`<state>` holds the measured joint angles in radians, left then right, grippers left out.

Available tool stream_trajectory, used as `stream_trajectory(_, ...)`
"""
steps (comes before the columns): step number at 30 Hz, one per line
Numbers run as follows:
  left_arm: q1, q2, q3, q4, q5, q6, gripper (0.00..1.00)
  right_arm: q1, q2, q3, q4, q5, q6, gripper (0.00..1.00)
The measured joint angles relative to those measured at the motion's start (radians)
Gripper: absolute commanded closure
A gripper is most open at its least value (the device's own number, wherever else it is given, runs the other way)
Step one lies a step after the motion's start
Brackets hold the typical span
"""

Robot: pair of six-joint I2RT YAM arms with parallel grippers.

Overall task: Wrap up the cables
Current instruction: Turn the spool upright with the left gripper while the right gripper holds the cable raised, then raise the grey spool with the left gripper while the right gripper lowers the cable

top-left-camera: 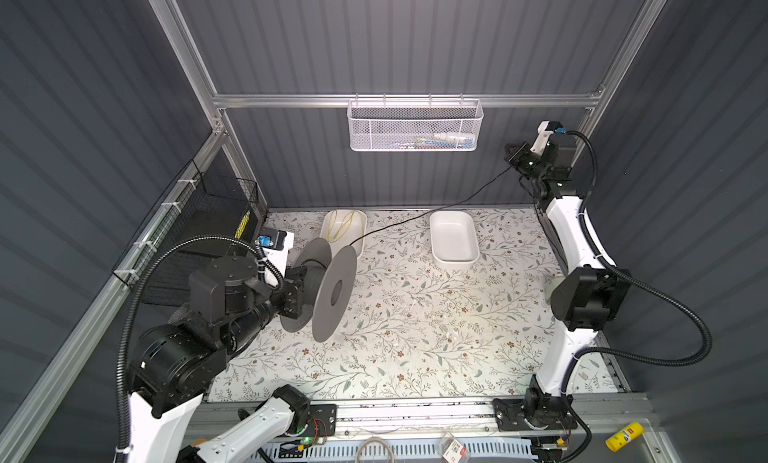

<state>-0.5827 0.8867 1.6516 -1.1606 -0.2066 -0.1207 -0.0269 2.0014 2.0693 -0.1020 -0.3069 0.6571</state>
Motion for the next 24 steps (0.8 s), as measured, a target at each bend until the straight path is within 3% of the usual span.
stream_trajectory(4, 0.000, 0.073, 0.073, 0.000, 0.055, 0.000, 1.00, 0.031, -0.017, -0.056, 0.011, 0.008, -0.020, 1.00)
stream_trajectory(12, 0.000, 0.219, 0.313, 0.130, 0.071, -0.005, 1.00, 0.148, -0.101, -0.390, 0.105, 0.087, -0.078, 1.00)
stream_trajectory(20, 0.000, 0.320, 0.374, 0.411, -0.125, -0.021, 1.00, 0.423, -0.181, -0.721, 0.207, 0.219, -0.173, 1.00)
stream_trajectory(24, 0.000, 0.385, 0.345, 0.547, -0.245, -0.014, 1.00, 0.588, -0.242, -0.762, 0.227, 0.293, -0.256, 1.00)
